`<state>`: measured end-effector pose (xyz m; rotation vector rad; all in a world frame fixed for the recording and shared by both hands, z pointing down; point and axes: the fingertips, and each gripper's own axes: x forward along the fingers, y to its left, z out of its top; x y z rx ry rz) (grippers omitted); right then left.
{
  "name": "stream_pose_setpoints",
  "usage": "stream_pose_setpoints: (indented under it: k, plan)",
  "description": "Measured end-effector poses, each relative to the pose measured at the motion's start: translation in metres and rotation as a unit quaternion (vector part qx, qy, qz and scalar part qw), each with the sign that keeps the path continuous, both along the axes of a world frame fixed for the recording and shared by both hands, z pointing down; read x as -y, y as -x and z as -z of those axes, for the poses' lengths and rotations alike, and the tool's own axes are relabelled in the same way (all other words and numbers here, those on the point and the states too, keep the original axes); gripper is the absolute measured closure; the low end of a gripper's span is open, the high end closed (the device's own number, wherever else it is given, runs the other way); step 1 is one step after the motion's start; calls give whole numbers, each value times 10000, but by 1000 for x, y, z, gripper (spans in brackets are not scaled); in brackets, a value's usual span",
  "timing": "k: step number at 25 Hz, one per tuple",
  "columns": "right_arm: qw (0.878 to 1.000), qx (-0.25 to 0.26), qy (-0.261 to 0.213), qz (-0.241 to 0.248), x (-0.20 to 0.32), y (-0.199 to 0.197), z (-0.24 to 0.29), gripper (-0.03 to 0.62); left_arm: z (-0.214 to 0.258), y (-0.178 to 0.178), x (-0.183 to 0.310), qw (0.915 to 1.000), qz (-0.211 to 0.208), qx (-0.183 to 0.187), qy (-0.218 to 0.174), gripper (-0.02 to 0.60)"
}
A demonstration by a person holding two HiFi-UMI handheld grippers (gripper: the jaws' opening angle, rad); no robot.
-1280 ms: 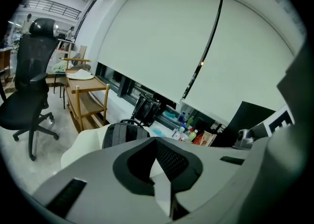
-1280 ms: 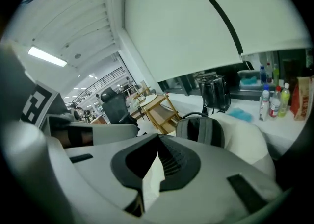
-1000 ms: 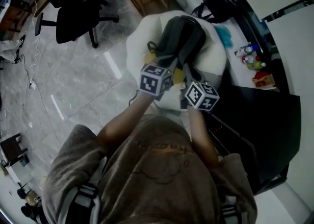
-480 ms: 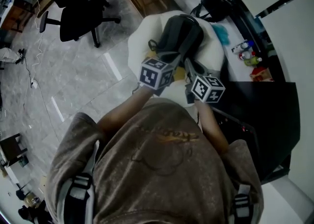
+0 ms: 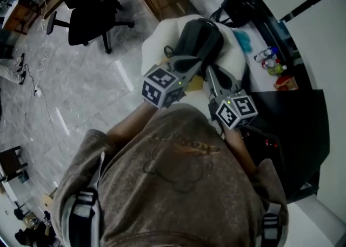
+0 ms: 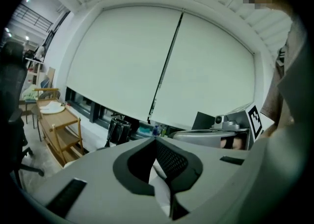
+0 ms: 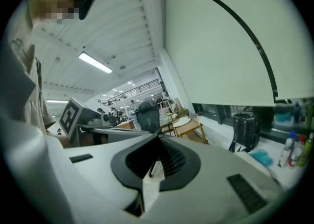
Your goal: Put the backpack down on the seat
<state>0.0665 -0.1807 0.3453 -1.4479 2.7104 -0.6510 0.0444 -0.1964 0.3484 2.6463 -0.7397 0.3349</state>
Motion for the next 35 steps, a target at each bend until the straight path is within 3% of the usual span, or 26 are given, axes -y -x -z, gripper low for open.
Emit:
stream_pose_setpoints:
  k: [4, 11, 21, 35]
  plan:
    - [9996, -9, -294, 11, -11, 0, 15, 594, 23, 0, -11, 9983, -207, -141, -521, 581]
    - [9980, 146, -575, -200, -23, -10, 31, 594, 36, 0, -22, 9962, -242, -340, -771, 581]
    - [9971, 86, -630, -410, -21, -13, 34, 595, 34, 3, -26, 9968, -69, -384, -691, 581]
    - [9986, 251, -412, -210, -19, -3, 19, 595, 20, 16, -21, 9979, 255, -293, -513, 581]
